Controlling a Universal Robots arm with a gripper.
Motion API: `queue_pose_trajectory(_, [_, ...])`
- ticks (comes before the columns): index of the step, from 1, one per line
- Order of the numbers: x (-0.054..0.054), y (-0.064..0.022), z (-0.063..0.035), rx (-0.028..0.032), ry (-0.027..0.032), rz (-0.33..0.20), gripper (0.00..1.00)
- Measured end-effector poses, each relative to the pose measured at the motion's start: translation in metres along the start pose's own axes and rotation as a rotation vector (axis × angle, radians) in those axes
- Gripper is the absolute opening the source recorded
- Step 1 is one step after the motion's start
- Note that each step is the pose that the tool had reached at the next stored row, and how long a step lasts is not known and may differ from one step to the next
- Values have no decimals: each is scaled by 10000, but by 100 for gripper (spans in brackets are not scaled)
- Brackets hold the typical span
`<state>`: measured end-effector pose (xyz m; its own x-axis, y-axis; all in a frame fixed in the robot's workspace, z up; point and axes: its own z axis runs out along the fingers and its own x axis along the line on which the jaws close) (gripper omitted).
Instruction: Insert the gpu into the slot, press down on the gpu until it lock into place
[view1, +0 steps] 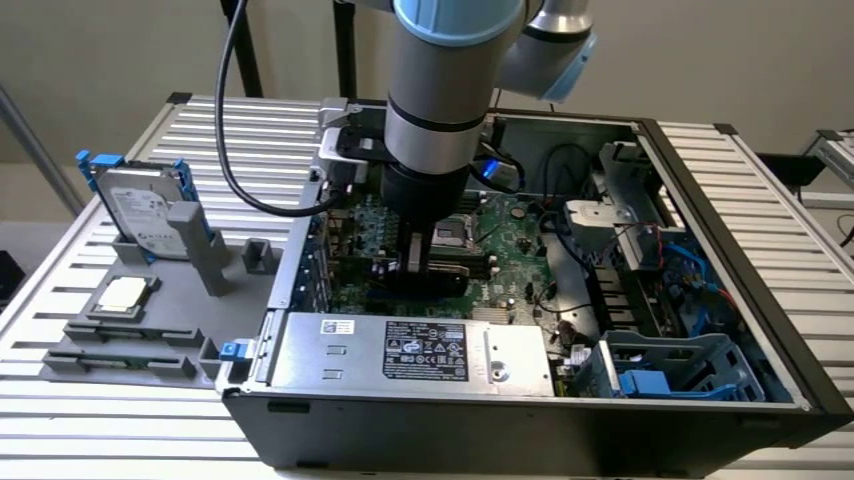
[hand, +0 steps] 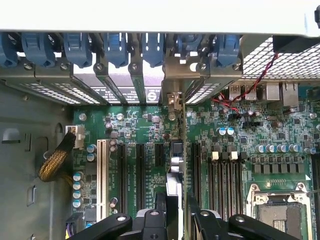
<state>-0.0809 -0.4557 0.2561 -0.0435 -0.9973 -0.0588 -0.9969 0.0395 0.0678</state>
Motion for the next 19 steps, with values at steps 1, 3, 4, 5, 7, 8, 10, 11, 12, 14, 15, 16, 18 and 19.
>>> queue_pose_trajectory(1, [-1, 0, 1, -4, 1, 0, 26])
queue_pose_trajectory(3, [-6, -1, 1, -11, 3, 0, 26])
queue_pose_trajectory(4, [-10, 0, 2, -13, 2, -1, 26])
queue_pose_trajectory(5, [-12, 1, 2, -14, 1, -1, 26])
queue_pose_trajectory(7, [-14, 5, 3, -15, 2, 0, 26])
queue_pose_trajectory(8, [-15, 8, 4, -17, 5, 0, 26])
queue_pose_trajectory(10, [-15, 14, 7, -19, 14, 1, 26])
queue_pose_trajectory(11, [-15, 16, 10, -19, 21, 1, 26])
queue_pose_trajectory(12, [-14, 16, 13, -21, 27, 0, 26])
queue_pose_trajectory(14, [-13, 18, 21, -25, 29, 4, 26])
queue_pose_trajectory(15, [-13, 17, 26, -25, 30, 4, 26])
queue_pose_trajectory(16, [-13, 17, 30, -26, 31, 5, 26])
queue_pose_trajectory(18, [-12, 15, 40, -33, 31, 4, 26])
queue_pose_trajectory(19, [-12, 13, 43, -40, 30, 5, 26])
